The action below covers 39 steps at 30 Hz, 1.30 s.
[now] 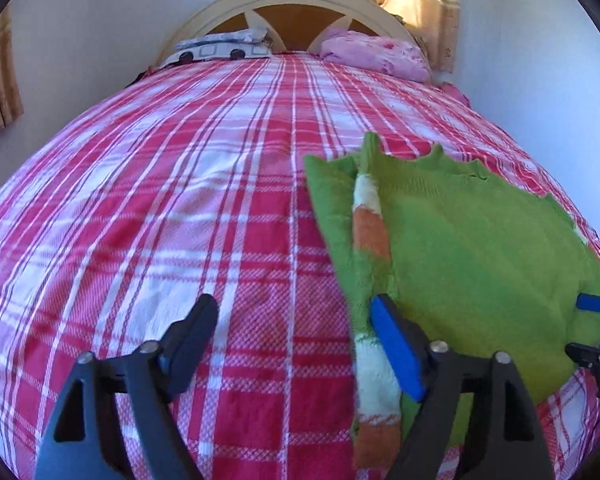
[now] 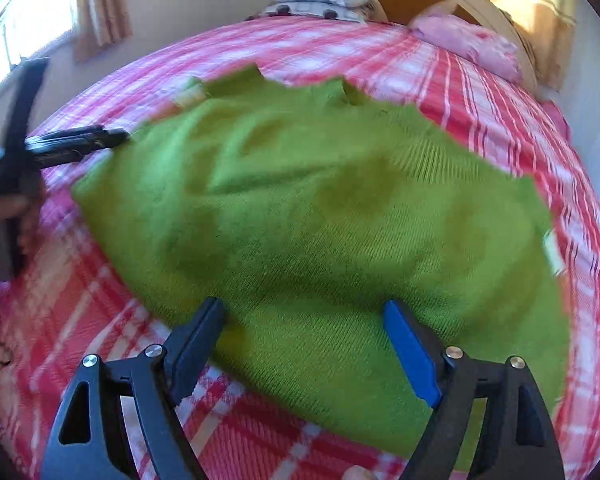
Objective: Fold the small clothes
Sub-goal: 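Grasp the side edge of the folded sweater with the right tool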
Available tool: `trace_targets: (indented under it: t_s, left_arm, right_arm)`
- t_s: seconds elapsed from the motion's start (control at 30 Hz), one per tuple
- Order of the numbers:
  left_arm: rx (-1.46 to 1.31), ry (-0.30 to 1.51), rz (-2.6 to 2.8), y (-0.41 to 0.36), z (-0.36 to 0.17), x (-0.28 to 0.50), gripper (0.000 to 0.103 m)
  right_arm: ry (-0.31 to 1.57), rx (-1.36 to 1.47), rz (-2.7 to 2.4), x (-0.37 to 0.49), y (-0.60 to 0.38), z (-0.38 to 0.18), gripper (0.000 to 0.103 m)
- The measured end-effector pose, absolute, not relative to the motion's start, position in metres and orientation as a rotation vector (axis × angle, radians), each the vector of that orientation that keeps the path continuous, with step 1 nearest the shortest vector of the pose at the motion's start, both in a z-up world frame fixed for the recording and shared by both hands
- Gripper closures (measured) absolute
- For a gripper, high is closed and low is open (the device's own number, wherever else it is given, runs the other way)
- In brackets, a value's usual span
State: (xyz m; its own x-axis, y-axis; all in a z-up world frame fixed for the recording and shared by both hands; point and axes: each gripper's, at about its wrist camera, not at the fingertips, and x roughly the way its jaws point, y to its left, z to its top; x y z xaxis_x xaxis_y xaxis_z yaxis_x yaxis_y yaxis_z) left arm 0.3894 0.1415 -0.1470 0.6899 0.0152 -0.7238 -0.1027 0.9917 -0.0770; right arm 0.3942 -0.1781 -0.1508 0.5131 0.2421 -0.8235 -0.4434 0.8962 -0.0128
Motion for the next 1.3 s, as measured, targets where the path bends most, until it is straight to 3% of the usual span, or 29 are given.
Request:
trace_targets:
  t_s: [0.17,0.43,1.3]
  left_arm:
    - [-0.189,0.803,0.063,0.154,-0.152,0.383,0.007]
    - [-0.245,0.817,0.066,0.160,-0.157,0.384,0.000]
    - [-0.366,0.801,-0.001,0.178,-0.161,0.378,0.000]
  right_arm:
    - [0.954,-0.222,0.358,0.389,-0.176,-0.143,0.019]
    - [0.812,-0.396,0.374,0.360,-0.121,-0.128,0.019]
    - [0.588,-0.763,0.454,0.328,0.005,-0.157,0.019]
